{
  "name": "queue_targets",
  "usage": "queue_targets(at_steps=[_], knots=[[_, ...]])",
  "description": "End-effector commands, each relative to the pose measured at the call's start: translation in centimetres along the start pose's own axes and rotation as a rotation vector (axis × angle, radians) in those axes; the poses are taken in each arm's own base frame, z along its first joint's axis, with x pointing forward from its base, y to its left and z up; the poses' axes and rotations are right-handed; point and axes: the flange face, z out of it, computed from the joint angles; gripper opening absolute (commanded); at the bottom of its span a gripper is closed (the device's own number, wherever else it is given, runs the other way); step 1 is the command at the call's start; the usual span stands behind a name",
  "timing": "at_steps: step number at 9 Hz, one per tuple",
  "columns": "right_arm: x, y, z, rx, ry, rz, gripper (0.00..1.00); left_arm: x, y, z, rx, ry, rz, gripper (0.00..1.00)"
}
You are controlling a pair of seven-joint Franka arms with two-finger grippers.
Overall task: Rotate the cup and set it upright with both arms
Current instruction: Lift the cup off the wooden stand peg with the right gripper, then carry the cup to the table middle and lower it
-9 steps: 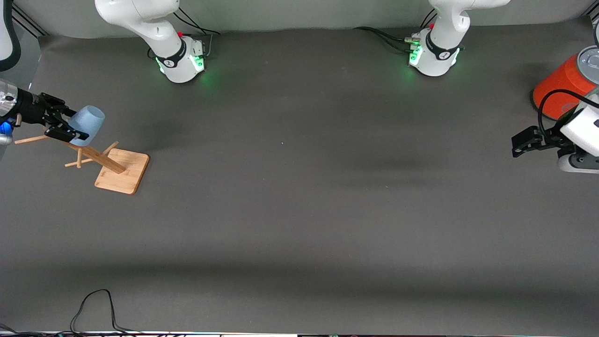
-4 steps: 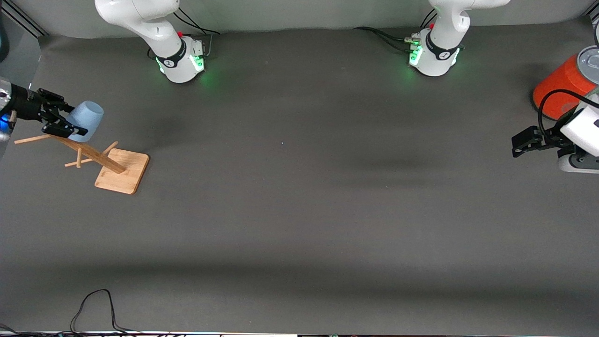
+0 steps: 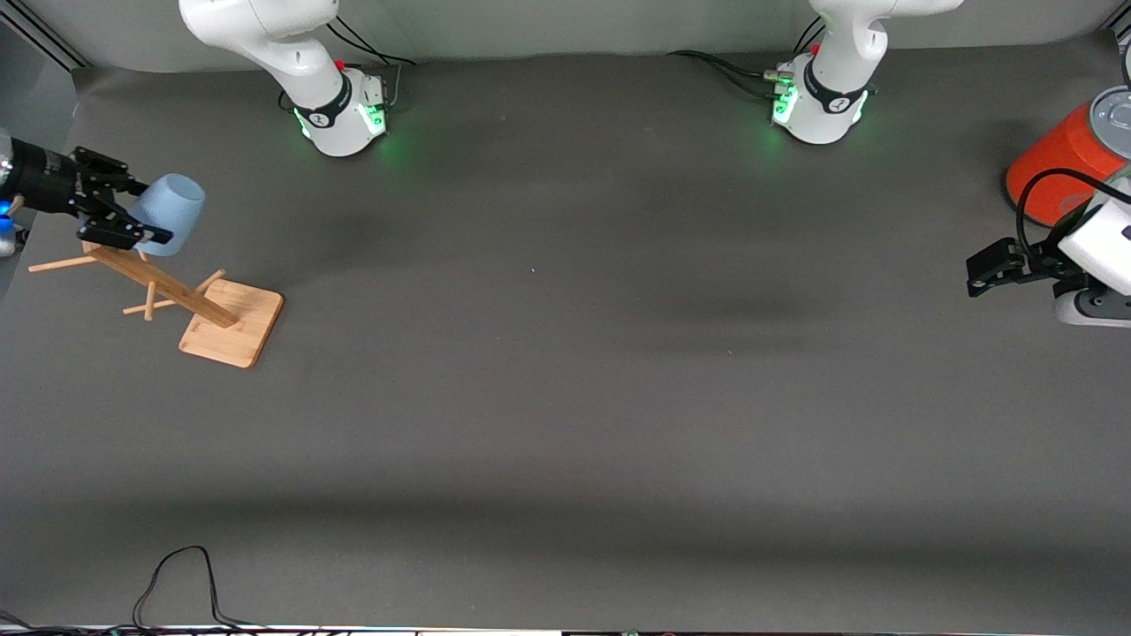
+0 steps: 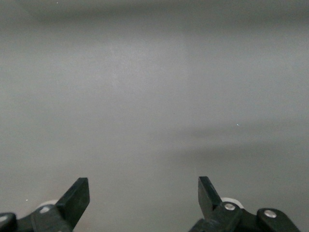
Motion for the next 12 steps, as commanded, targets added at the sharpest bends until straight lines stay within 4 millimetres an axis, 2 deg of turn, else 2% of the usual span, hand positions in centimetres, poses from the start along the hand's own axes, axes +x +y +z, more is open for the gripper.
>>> queue_targets(at_steps=[1,2,3,5,6,7,8,10,12], knots=[[-9.1,-6.6,1.2,0.007,0.052,0.033,0.55,-0.6,0.0,-0.3,-0.007,0.011,0.008,1.00],[-13.8,-9.7,3.4,0.004,0.088,0.015,0.55,-0.6,-0.1,-0.3,-0.007,0.011,0.007,1.00],[-18.2,-12.8,6.5,0.003,0.115,0.015,0.55,-0.6,-0.1,-0.3,-0.007,0.011,0.007,1.00],[-25.5,-17.8,13.8,0.016,0.143,0.038,0.55,-0.6,0.0,-0.3,-0.007,0.011,0.008,1.00],[-28.5,-19.4,18.1,0.027,0.192,0.037,0.55,-0.6,0.0,-0.3,-0.007,0.011,0.008,1.00],[-31.0,-20.5,23.6,0.014,0.233,0.042,0.55,-0.6,-0.1,-0.4,-0.007,0.012,0.007,1.00],[-32.8,-21.0,28.0,0.004,0.280,0.073,0.56,-0.6,-0.1,-0.4,-0.007,0.012,0.007,1.00],[-35.2,-21.0,37.1,0.018,0.347,0.158,0.57,-0.6,-0.1,-0.5,-0.007,0.014,0.007,1.00],[-36.6,-20.3,45.5,0.044,0.428,0.205,0.59,-0.6,-0.1,-0.5,-0.007,0.014,0.007,1.00]])
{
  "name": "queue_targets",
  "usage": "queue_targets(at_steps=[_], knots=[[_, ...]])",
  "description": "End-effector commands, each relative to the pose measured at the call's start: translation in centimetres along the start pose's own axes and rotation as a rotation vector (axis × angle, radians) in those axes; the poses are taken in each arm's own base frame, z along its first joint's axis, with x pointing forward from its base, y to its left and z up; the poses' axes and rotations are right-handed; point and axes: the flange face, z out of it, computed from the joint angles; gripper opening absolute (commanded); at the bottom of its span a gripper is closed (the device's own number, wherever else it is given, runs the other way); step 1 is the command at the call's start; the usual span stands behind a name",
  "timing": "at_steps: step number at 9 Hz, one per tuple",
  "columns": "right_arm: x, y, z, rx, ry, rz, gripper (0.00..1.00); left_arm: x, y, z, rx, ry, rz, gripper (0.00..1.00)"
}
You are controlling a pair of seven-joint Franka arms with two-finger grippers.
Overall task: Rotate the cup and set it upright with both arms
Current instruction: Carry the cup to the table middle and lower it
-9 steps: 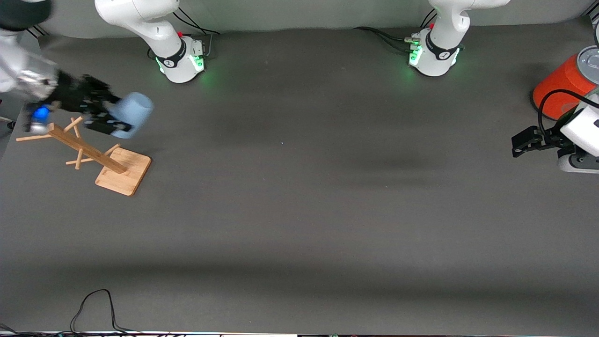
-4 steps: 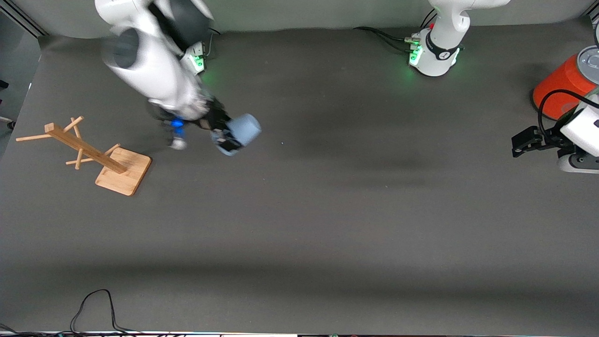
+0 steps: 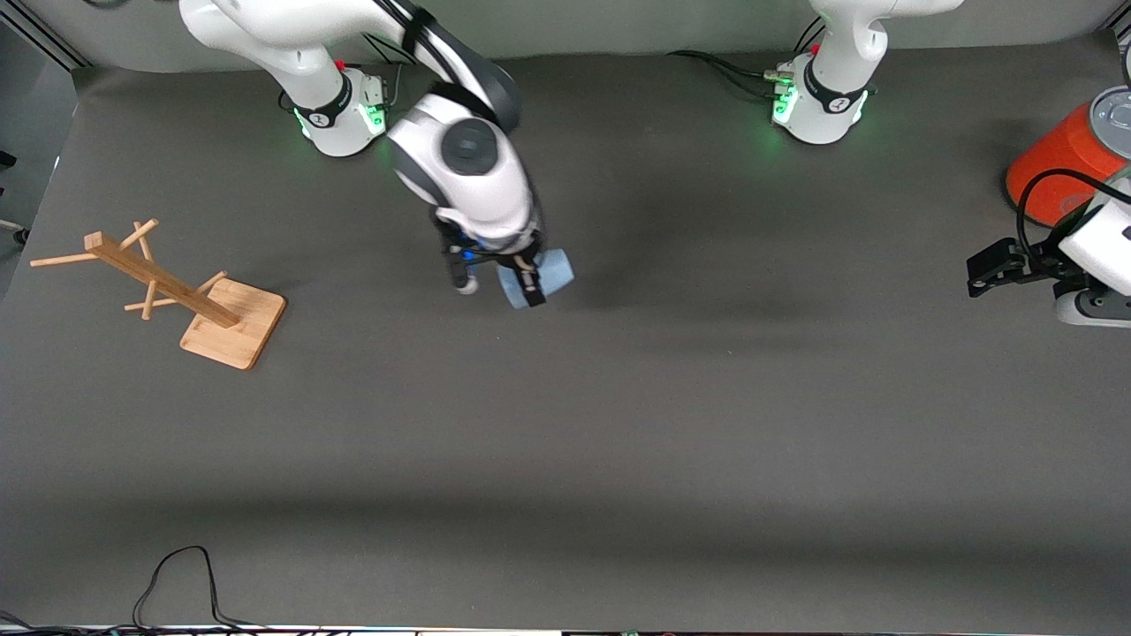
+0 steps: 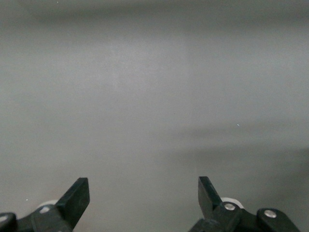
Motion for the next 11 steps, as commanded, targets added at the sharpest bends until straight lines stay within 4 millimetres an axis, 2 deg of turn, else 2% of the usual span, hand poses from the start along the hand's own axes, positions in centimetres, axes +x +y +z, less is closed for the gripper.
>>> queue_targets(at_steps=[1,2,3,4,5,6,7,9,10,11], knots=[[-4.1,-0.4,6.1,0.031,0.037,0.078,0.61,-0.5,0.0,-0.4,-0.007,0.013,0.008,1.00],[-4.9,-0.1,7.8,0.043,0.051,0.106,0.63,-0.5,0.0,-0.4,-0.007,0.013,0.008,1.00],[-6.2,0.2,9.0,0.052,0.055,0.111,0.70,-0.5,0.0,-0.3,-0.007,0.010,0.008,1.00],[-6.3,0.5,9.5,0.052,0.067,0.106,1.00,-0.5,0.0,-0.3,-0.007,0.011,0.008,1.00],[-6.5,0.4,9.3,0.064,0.079,0.087,1.00,-0.5,0.0,-0.3,-0.007,0.010,0.008,1.00],[-6.4,0.1,7.8,0.074,0.111,0.056,1.00,-0.5,0.0,-0.3,-0.007,0.010,0.008,1.00],[-6.0,-0.6,5.4,0.053,0.130,-0.037,1.00,-0.5,0.0,-0.3,-0.007,0.011,0.008,1.00],[-3.3,-1.1,-2.4,0.051,0.166,-0.289,1.00,-0.5,0.1,-0.3,-0.007,0.010,0.010,1.00],[1.1,-2.8,-6.0,0.051,0.171,-0.376,1.00,-0.3,0.9,-0.1,-0.006,0.006,0.021,1.00],[5.6,-4.5,-9.8,0.047,0.132,-0.442,1.00,0.0,2.4,1.5,-0.013,-0.057,0.047,1.00]])
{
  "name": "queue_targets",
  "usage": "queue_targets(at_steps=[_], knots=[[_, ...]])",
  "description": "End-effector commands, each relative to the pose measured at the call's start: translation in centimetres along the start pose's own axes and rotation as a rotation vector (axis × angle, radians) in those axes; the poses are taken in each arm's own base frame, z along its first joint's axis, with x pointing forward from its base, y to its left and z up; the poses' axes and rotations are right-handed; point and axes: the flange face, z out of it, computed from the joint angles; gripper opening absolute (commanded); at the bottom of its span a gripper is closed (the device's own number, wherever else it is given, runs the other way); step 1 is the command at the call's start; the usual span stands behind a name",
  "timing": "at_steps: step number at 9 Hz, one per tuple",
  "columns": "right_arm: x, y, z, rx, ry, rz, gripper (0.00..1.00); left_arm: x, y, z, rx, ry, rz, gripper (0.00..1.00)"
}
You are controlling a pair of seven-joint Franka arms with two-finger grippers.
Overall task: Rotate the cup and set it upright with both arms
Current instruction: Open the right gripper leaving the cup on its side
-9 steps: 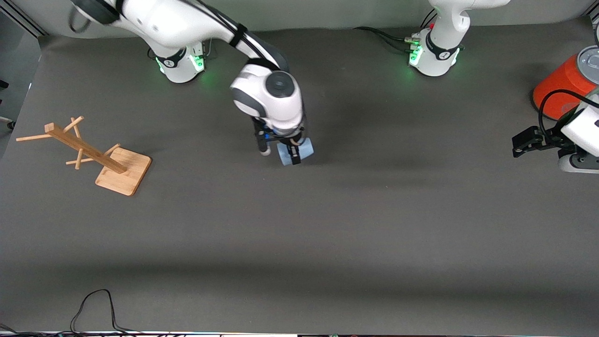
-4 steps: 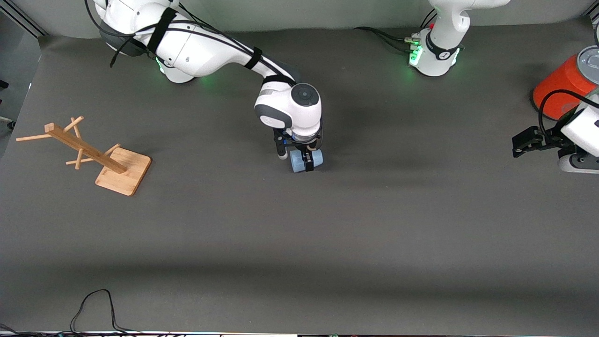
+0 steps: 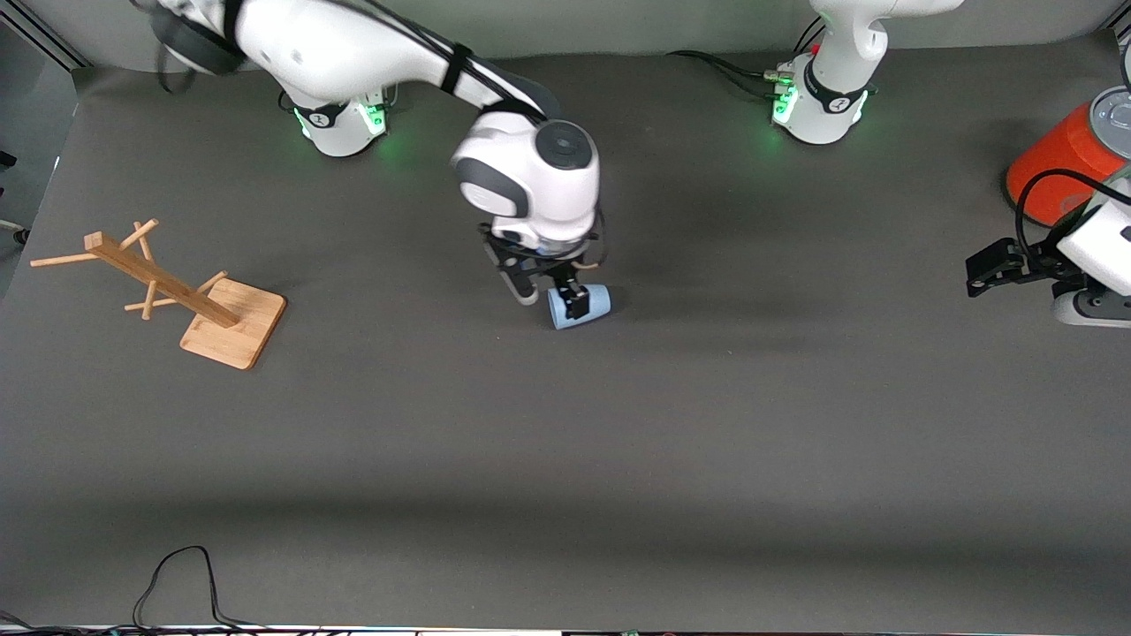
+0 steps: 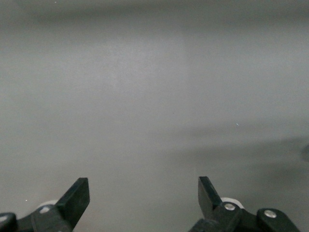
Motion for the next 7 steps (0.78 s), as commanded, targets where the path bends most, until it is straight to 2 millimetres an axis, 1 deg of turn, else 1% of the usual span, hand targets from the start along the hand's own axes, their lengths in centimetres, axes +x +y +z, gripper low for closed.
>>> queue_targets(at_steps=[1,2,3,4,5,6,7], knots=[[10.6,1.7,-6.7,0.032,-0.032,-0.148,1.00,-0.1,5.0,0.7,-0.010,-0.069,0.078,1.00],[16.3,2.7,-8.8,0.051,-0.053,-0.221,1.00,-0.7,11.9,0.2,0.000,-0.072,0.130,1.00],[21.9,4.2,-10.4,0.063,-0.082,-0.289,1.00,-0.9,18.2,1.7,0.017,-0.087,0.039,1.00],[26.1,6.0,-11.7,0.055,-0.089,-0.368,1.00,-0.3,24.2,4.1,0.037,-0.104,-0.012,1.00],[30.0,8.2,-13.2,0.037,-0.080,-0.430,1.00,0.6,30.3,7.2,0.063,-0.121,-0.049,1.00],[33.8,10.6,-14.7,0.039,-0.085,-0.495,1.00,1.8,34.3,9.1,0.083,-0.110,-0.084,1.00],[37.4,13.6,-16.4,0.078,-0.110,-0.546,1.00,2.6,38.1,12.0,0.104,-0.113,-0.119,1.00]])
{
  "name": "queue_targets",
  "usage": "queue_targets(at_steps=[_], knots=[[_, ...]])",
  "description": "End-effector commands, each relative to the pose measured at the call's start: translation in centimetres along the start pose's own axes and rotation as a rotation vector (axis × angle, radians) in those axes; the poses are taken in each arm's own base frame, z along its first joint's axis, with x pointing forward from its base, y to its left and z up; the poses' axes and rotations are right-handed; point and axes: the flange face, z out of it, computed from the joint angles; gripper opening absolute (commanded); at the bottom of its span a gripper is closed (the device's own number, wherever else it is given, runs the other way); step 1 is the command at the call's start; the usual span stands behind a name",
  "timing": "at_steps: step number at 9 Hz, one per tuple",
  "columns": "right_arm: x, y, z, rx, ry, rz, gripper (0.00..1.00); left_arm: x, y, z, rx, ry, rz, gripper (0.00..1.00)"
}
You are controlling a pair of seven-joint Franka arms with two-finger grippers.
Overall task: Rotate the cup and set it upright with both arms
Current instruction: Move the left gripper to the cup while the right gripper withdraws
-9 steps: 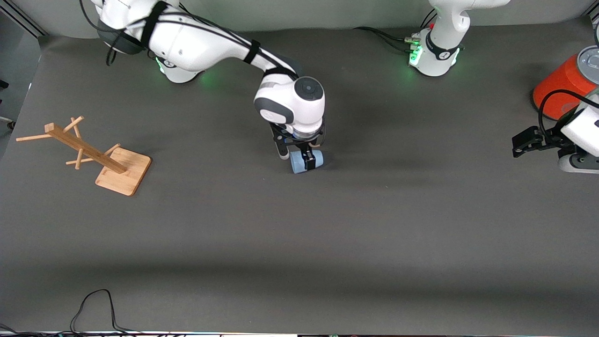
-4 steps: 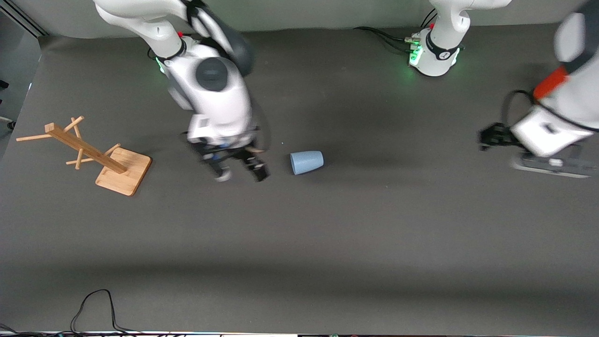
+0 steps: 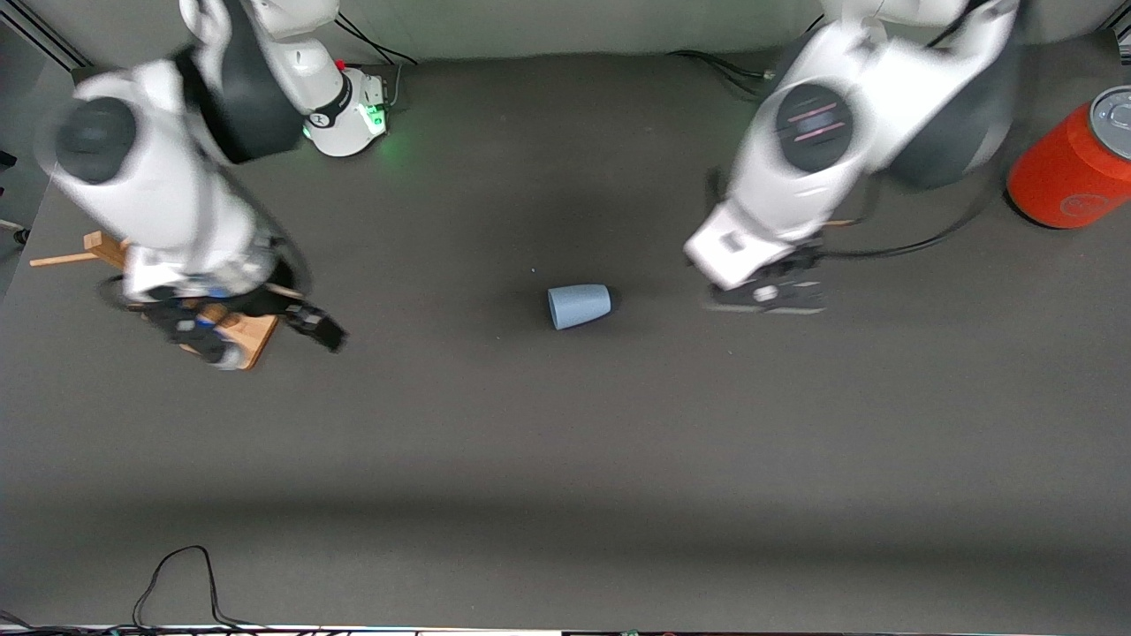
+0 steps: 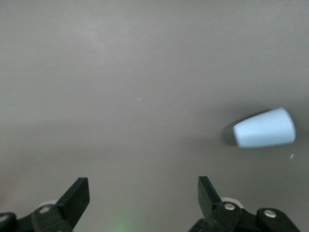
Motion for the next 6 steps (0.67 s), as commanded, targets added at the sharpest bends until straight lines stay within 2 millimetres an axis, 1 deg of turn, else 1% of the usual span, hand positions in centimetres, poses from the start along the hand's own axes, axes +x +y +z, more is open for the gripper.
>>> queue_targets(at_steps=[1,3,4,5,6], knots=[[1.5,8.7,-4.4,0.061,-0.027,-0.106,1.00,3.9,8.1,5.0,0.042,0.003,-0.114,1.00],[2.1,14.1,-5.8,0.055,-0.041,-0.159,1.00,4.3,15.3,9.8,0.029,0.045,-0.255,1.00],[2.7,16.6,-5.2,0.054,-0.052,-0.197,1.00,4.2,17.8,12.5,0.019,0.069,-0.322,1.00],[2.7,17.0,-4.8,0.055,-0.058,-0.214,1.00,3.4,21.0,14.8,-0.029,0.116,-0.426,1.00],[2.4,16.4,-4.5,0.052,-0.067,-0.229,1.00,2.5,23.2,17.2,-0.041,0.126,-0.462,1.00]])
